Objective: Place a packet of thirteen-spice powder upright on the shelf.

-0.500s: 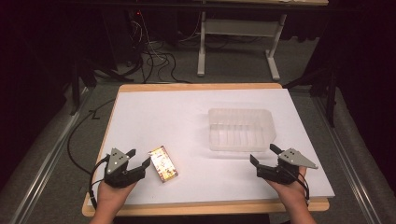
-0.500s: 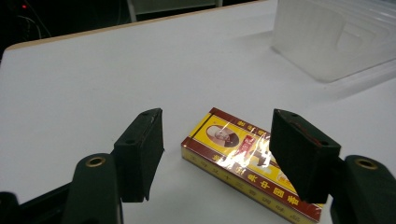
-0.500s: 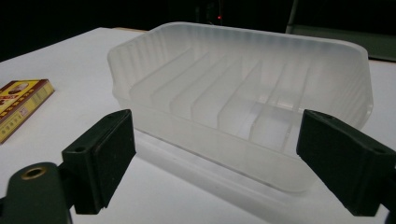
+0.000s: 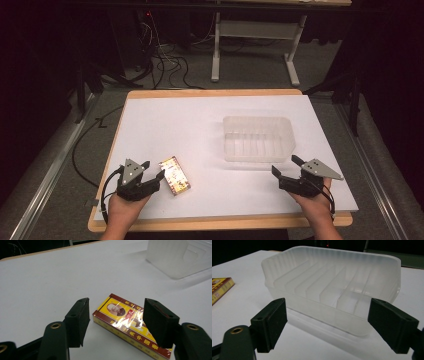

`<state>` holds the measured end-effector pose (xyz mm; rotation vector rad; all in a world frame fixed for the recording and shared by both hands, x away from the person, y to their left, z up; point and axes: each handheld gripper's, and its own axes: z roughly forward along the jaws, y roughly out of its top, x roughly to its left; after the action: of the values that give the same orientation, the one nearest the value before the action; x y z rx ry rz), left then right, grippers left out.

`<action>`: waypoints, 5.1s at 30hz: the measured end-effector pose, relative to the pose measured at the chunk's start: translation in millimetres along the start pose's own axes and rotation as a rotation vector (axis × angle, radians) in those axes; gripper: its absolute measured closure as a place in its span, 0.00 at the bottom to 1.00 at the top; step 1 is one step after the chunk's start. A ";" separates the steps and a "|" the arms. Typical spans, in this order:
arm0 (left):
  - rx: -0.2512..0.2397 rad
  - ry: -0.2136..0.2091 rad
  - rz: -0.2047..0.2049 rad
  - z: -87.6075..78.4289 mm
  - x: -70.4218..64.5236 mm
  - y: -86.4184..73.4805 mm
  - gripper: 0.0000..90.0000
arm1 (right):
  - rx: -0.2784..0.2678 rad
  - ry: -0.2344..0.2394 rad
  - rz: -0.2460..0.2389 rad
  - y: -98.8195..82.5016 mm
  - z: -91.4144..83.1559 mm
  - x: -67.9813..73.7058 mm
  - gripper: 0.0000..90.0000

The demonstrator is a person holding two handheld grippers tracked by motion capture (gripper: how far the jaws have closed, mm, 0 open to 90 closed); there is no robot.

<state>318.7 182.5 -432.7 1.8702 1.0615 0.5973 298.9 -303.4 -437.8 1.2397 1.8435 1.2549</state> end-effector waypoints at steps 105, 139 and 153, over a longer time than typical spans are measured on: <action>0.618 -0.169 0.101 76.6 -45.7 42.4 0.19 | 0.087 -0.016 0.037 -3.7 -0.7 -12.6 0.42; 0.893 -0.123 0.170 114.9 -49.0 49.5 0.34 | 0.087 -0.016 0.060 -4.4 -2.4 -18.0 0.43; 0.727 -0.149 0.181 92.6 -51.0 51.4 0.36 | 0.089 -0.020 0.062 -4.7 -1.7 -16.9 0.43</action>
<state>382.7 83.8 -433.7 2.6125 1.1009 0.1607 302.5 -320.2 -442.1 1.3616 1.8770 1.2001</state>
